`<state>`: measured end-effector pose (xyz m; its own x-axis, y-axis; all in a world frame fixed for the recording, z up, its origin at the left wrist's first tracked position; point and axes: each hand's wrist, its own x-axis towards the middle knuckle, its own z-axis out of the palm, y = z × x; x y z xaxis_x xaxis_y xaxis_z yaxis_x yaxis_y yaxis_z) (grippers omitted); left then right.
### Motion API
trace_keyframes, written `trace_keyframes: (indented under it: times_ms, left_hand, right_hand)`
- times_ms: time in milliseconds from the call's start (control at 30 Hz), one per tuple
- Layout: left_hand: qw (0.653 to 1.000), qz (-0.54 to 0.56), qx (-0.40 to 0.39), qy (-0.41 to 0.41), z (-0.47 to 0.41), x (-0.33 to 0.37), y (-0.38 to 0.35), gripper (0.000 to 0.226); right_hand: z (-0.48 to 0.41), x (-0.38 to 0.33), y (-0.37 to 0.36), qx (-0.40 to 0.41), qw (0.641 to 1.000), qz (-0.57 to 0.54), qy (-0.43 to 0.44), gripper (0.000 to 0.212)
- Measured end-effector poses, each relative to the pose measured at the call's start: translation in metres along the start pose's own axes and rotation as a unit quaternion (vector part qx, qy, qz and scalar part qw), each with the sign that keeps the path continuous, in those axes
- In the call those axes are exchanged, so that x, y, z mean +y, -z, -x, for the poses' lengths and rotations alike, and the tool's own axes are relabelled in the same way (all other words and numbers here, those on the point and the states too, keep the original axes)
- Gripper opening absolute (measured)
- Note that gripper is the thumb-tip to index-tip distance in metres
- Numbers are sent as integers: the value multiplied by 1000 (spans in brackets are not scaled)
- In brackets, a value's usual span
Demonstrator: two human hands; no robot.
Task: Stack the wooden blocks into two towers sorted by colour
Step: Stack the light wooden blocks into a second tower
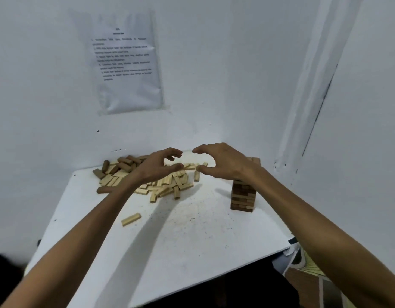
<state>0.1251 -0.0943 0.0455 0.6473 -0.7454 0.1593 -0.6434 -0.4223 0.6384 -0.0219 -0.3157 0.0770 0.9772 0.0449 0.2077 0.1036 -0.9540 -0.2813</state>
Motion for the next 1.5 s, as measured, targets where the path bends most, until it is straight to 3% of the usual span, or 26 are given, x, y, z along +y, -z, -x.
trace_keyframes:
  times_ms: [133, 333, 667, 900, 1067, 1200, 1500]
  left_hand:
    - [998, -35, 20, 45, 27, -31, 21, 52]
    - [991, -40, 56, 114, 72, -70, 44, 33]
    - [958, -63, 85, 267, 104, -131, 62, 48]
    - [929, -116, 106, 336, 91, -149, 62, 64]
    - [893, -153, 152, 395, 84, -165, 55, 61]
    - [876, -196, 176, 405, 81, -175, 43, 62]
    - [891, -172, 242, 345, 86, -187, 31, 28]
  right_hand:
    - [-26, -29, -19, -35, 999, 0, 30, 54]
    - [-62, -68, -57, -53, 995, -31, 77, 53]
    - [-131, -100, -127, -105, 989, -51, 89, 55]
    - [-176, -96, -170, -74, 994, -42, 69, 41]
    - [-207, -97, -198, -20, 998, -20, 52, 51]
    - [-221, -101, -221, -18, 999, -31, -27, 81]
    - [-226, -98, -234, 30, 997, -25, -60, 77]
